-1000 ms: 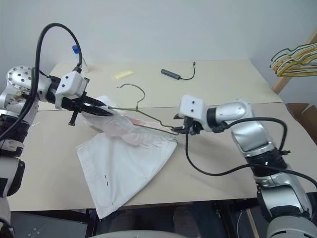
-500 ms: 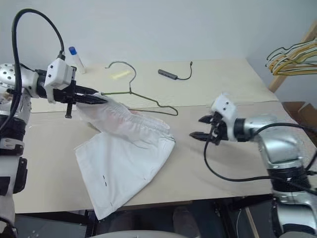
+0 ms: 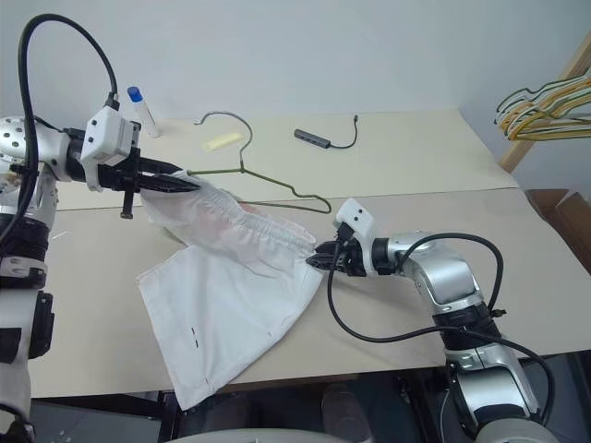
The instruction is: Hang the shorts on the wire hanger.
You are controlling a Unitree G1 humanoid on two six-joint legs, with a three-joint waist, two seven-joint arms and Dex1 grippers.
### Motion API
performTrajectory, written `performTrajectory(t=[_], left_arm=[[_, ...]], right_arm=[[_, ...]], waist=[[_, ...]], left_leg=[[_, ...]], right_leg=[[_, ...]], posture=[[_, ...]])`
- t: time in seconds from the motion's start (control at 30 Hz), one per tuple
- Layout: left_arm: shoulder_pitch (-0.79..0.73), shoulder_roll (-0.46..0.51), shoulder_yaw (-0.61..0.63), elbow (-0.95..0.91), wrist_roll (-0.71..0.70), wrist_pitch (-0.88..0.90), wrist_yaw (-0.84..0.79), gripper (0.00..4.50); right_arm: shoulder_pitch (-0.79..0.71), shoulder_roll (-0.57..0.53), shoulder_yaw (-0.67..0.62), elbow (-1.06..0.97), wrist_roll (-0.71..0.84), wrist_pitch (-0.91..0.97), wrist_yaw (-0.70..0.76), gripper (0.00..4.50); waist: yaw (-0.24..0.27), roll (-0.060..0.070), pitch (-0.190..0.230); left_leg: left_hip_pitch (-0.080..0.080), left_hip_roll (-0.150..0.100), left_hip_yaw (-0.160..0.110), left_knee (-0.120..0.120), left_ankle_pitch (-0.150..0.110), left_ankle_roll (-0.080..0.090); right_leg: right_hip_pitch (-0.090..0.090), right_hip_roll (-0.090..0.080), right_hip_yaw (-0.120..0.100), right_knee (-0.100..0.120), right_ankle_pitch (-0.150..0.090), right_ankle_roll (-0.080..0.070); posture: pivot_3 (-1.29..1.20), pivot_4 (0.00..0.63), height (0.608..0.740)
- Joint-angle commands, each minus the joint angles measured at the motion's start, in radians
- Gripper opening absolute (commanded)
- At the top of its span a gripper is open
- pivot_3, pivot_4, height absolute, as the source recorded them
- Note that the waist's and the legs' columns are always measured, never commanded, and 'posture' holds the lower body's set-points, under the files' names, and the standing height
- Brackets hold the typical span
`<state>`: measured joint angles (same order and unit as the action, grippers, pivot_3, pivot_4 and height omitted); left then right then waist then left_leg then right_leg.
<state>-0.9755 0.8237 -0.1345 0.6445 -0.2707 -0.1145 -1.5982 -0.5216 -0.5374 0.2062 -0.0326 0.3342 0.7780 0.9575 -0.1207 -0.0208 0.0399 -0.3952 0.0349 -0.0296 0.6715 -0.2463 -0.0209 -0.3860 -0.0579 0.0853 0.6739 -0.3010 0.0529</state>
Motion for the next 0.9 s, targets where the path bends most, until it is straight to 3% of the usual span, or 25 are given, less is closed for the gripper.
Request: performTrajectory(t=[0.03,0.1,0.13,0.5,0.9], left_arm=[[-0.008,0.003,0.039,-0.02,0.003,-0.002,0.003,0.0],[-0.007,0.002,0.041,-0.019,0.004,-0.001,0.003,0.0],[-0.006,0.002,0.042,-0.017,0.004,-0.003,0.002,0.0],[0.048,0.081,-0.004,-0.07,-0.096,-0.003,-0.016,0.0],[0.053,0.057,0.002,-0.027,-0.028,-0.028,-0.012,0.0]], right_arm=[[-0.035,-0.003,-0.003,0.016,-0.006,-0.007,0.0,0.74],[-0.041,-0.004,-0.003,0.032,-0.01,-0.014,-0.001,0.14],[-0.045,-0.007,-0.005,0.041,-0.011,-0.017,0.001,0.05],[-0.05,-0.09,-0.105,0.129,-0.031,-0.091,-0.019,0.05],[-0.065,-0.171,-0.15,0.096,-0.025,-0.14,-0.003,0.05]], waist=[[-0.001,0.0,0.0],[-0.001,0.0,0.0],[-0.001,0.0,0.0],[0.0,0.0,0.0],[-0.001,0.0,0.0]], left_leg=[[0.0,0.0,0.0,0.0,0.0,0.0],[0.0,0.0,0.0,0.0,0.0,0.0],[0.0,0.0,0.0,0.0,0.0,0.0],[0.0,0.0,0.0,0.0,0.0,0.0],[0.0,0.0,0.0,0.0,0.0,0.0]], right_leg=[[0.0,0.0,0.0,0.0,0.0,0.0],[0.0,0.0,0.0,0.001,0.0,0.0],[0.0,0.0,0.0,0.001,0.0,0.0],[0.0,0.0,0.0,0.001,0.0,0.0],[0.0,0.0,0.0,0.001,0.0,0.0]], posture=[[-0.05,0.0,0.74],[-0.05,0.0,0.74],[-0.05,0.0,0.74],[-0.05,0.0,0.74],[-0.06,0.0,0.74]])
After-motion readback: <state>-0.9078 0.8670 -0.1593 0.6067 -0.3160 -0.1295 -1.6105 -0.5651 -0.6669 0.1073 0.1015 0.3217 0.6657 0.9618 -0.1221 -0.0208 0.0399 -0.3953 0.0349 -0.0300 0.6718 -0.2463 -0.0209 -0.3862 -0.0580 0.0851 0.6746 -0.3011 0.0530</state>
